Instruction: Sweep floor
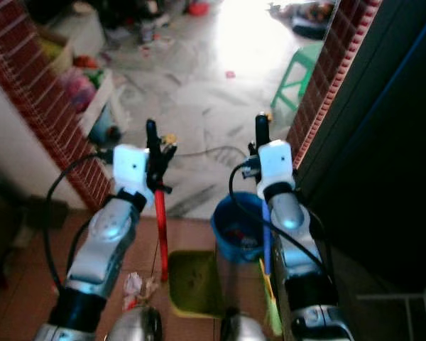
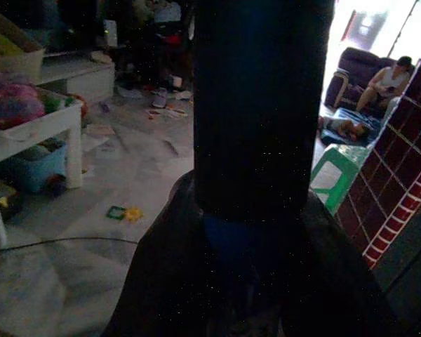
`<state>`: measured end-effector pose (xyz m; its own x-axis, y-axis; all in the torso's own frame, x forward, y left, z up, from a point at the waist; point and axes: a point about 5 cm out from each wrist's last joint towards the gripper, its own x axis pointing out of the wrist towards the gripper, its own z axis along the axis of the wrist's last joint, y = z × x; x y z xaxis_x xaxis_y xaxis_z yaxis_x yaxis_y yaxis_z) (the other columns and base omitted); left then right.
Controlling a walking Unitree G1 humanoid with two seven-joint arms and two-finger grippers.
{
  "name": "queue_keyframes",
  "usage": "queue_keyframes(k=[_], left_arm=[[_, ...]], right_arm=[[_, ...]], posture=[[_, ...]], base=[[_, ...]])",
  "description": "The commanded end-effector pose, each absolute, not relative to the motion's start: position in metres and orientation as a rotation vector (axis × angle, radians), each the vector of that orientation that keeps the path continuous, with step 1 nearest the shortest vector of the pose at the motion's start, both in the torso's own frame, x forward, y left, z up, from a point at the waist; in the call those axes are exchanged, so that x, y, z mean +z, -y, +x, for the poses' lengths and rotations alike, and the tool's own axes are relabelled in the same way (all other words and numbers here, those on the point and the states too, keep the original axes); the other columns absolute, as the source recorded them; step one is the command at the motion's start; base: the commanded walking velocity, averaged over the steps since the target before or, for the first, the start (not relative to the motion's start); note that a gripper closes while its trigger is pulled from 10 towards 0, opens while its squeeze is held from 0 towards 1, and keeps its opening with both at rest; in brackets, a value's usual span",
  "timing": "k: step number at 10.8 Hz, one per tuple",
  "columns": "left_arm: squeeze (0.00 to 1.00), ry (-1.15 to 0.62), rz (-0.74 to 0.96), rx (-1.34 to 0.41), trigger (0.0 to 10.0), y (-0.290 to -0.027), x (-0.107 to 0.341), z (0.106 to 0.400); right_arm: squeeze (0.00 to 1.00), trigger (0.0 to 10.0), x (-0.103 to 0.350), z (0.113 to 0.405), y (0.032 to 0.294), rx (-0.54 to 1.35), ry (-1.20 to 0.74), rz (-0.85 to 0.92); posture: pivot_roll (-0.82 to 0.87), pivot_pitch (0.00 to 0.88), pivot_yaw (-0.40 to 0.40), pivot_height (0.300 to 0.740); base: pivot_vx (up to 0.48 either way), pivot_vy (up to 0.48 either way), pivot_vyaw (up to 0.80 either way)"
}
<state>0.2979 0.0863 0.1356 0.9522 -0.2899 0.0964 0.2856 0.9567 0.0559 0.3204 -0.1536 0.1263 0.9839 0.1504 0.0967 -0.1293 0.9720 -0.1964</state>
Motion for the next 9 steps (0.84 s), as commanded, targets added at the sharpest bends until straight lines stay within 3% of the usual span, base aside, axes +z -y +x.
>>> queue_keyframes(k=[1,4,7,9], left_arm=[[0.00,0.164,0.046,-0.296,10.0,-0.085,0.151,0.299],[0.00,0.168,0.045,-0.295,10.0,-0.085,0.153,0.300],[0.00,0.173,0.021,-0.280,10.0,-0.090,0.159,0.299],[0.00,0.148,0.003,-0.271,10.0,-0.096,0.155,0.299]], right_arm=[[0.00,10.0,0.134,0.321,0.157,0.132,0.135,-0.188],[0.00,10.0,0.134,0.321,0.159,0.128,0.135,-0.192],[0.00,10.0,0.132,0.320,0.160,0.119,0.133,-0.189],[0.00,10.0,0.129,0.319,0.156,0.127,0.127,-0.179]], posture=[[-0.02,0.022,0.002,0.740],[-0.02,0.023,0.002,0.740],[-0.02,0.011,0.011,0.740],[-0.02,0.000,0.015,0.740]], base=[[-0.292,0.000,0.00],[-0.280,0.000,0.00],[0.000,0.000,0.00],[0.000,0.386,0.00]])
